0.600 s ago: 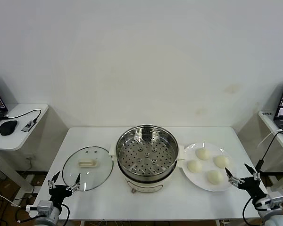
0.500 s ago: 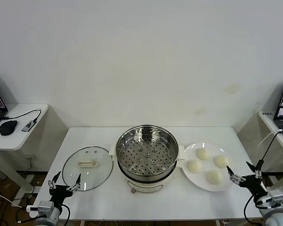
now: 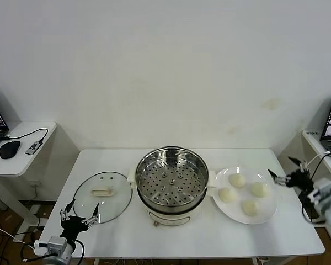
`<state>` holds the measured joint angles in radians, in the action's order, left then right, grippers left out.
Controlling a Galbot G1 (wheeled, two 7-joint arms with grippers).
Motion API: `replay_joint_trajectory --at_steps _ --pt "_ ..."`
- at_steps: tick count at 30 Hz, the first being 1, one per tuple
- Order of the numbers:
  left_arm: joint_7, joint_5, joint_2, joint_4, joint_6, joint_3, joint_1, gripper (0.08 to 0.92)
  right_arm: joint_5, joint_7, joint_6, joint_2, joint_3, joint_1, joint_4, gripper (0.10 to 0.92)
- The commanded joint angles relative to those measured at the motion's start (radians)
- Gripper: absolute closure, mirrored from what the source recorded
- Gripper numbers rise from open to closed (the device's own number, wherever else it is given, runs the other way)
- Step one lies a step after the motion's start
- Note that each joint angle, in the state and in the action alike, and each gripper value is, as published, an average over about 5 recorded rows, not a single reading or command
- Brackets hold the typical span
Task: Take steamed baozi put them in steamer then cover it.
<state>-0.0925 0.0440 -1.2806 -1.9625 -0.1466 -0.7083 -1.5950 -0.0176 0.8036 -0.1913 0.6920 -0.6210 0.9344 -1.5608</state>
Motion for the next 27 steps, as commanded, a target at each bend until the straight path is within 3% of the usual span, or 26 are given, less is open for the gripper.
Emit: replay_joint_trajectory --at_steps 1,4,13,27 --pt "0.000 -0.020 0.000 -0.018 -0.004 -0.001 -0.003 0.177 -0.204 0.393 -0.007 -0.136 0.190 -0.342 0.140 0.203" --pt "0.001 -0.025 -0.007 -0.028 -0.024 -0.007 -0.010 0.177 -0.275 0.478 0.021 -0.124 0.388 -0.539 0.203 0.203" --pt "0.000 -0.034 -0.009 -0.052 -0.050 -0.015 -0.031 0.177 -0.398 0.527 0.138 0.035 0.942 -0.939 0.418 0.203" --pt "-0.003 -0.034 -0.014 -0.044 -0.047 -0.015 -0.042 0.177 -0.533 0.524 0.215 0.209 1.032 -0.924 0.624 0.203"
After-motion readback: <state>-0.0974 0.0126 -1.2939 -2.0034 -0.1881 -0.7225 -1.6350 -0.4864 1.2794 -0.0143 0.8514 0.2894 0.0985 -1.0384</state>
